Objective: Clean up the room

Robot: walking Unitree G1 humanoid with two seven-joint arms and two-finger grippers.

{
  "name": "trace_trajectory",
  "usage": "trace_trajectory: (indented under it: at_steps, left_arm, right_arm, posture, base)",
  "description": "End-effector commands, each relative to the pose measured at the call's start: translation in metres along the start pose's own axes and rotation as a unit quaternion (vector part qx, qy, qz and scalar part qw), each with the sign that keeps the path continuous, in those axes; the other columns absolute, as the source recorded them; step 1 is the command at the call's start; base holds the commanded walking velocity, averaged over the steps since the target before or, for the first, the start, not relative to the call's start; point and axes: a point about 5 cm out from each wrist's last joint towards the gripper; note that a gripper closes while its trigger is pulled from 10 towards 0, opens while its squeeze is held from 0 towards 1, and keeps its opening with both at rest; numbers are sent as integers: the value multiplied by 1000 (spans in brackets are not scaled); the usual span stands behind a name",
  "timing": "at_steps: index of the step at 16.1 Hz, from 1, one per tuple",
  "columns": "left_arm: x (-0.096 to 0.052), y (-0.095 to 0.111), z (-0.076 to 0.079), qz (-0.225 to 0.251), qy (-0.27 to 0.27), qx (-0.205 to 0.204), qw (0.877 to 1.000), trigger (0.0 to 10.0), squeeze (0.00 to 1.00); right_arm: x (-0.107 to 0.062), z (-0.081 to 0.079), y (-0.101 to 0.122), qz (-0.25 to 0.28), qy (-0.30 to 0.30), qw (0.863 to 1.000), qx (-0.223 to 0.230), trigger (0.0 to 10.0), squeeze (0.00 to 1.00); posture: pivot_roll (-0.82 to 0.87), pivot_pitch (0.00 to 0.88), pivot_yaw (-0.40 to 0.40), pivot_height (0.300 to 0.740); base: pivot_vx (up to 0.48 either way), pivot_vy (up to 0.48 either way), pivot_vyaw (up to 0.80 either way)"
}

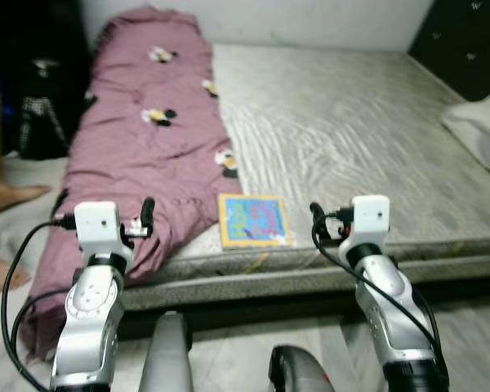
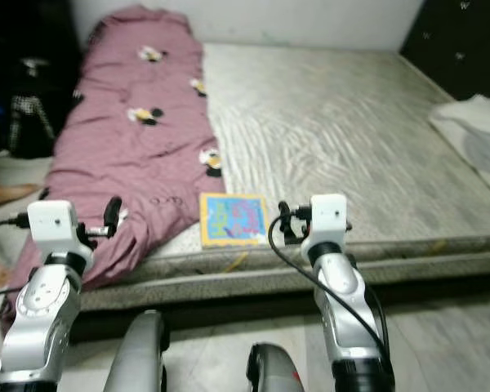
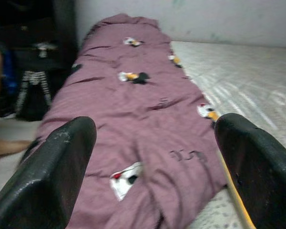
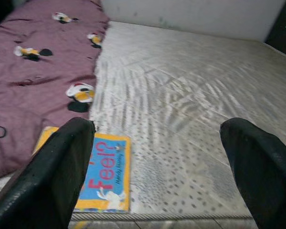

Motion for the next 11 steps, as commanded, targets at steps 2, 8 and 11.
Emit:
trace_trajectory:
  at_steps: [2, 8, 11]
  left_arm:
    - [1, 3, 6, 5, -17, -10, 1000, 10000, 0]
    - [1, 2, 10, 0, -26, -17, 1000, 10000, 0]
    - [1, 1, 10, -1, -26, -17, 1000, 10000, 0]
  right_arm:
    - [1, 4, 3, 3, -5, 1000, -6, 10000, 0]
    - [0, 4, 4, 3, -2, 1000, -9, 10000, 0]
    - [1, 4, 4, 3, -1, 1000, -9, 10000, 0]
  posture:
    - [-17, 42, -89, 646]
    - [-23, 48, -87, 646]
    - [-22, 49, -88, 646]
  base:
    - [266, 0, 0]
    - [337, 0, 0]
    - [341, 0, 0]
Point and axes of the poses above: a point about 5 cm out from each wrist's last joint towards the gripper, its own x axis pointing out of the wrist towards the gripper, its own y axis along the axis of the wrist's last joint, z = x × y, and after that the axes turned 14 degrees about -x, right-handed
